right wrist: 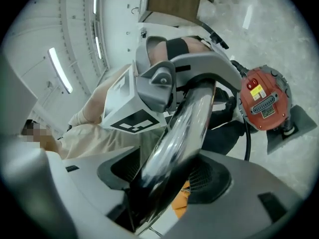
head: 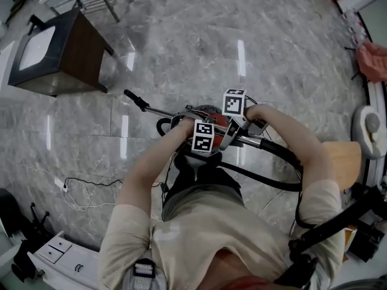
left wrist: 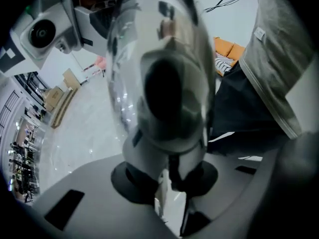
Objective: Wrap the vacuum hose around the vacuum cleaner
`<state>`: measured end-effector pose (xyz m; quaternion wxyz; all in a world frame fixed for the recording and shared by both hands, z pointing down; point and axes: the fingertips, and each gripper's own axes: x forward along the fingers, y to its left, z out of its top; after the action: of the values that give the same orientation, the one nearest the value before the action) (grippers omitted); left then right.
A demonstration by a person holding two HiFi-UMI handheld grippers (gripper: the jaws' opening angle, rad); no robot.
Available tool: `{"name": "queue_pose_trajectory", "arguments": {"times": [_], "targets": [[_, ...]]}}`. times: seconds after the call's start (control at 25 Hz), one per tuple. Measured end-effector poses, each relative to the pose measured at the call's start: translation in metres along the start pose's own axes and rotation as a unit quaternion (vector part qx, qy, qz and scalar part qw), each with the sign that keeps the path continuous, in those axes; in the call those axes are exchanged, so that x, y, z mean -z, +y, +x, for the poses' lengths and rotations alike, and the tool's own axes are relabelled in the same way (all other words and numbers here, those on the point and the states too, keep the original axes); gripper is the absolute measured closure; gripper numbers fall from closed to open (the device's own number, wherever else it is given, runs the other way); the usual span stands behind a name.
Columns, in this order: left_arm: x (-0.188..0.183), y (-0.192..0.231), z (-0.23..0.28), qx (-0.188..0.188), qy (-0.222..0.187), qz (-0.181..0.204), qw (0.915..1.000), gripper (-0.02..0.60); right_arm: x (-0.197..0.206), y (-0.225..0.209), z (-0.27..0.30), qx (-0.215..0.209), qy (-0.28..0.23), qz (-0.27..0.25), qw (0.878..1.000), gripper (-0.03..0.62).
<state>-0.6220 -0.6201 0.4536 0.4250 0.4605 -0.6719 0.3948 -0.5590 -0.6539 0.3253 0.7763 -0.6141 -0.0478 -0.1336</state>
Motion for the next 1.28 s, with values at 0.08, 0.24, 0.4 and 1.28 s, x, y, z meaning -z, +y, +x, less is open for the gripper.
{"name": "queue_pose_trajectory", "arguments": {"times": [0.08,0.24,0.4,1.28], "targets": [[0.003,-0.002,0.007,0.017,0.012,-0.005,0.9998,0.469,-0.005,-0.012,-0.011,0.013,-0.032,-0.031,0.999,0.308],[0.007,0.001,0.020,0.046,0.043,-0.046,0.9970,0.469,-0.018,-0.046,-0.071,0.125,-0.144,-0.118,0.975,0.154],[0.011,-0.005,0.032,0.070,0.064,-0.083,0.9920,0.469,-0.037,-0.071,-0.195,0.249,-0.354,-0.167,0.886,0.154],[0.111,-0.033,0.027,0.073,0.089,-0.244,0.9629,0.469,0.156,0.125,-0.292,0.086,-0.795,-0.194,0.568,0.155]]}}
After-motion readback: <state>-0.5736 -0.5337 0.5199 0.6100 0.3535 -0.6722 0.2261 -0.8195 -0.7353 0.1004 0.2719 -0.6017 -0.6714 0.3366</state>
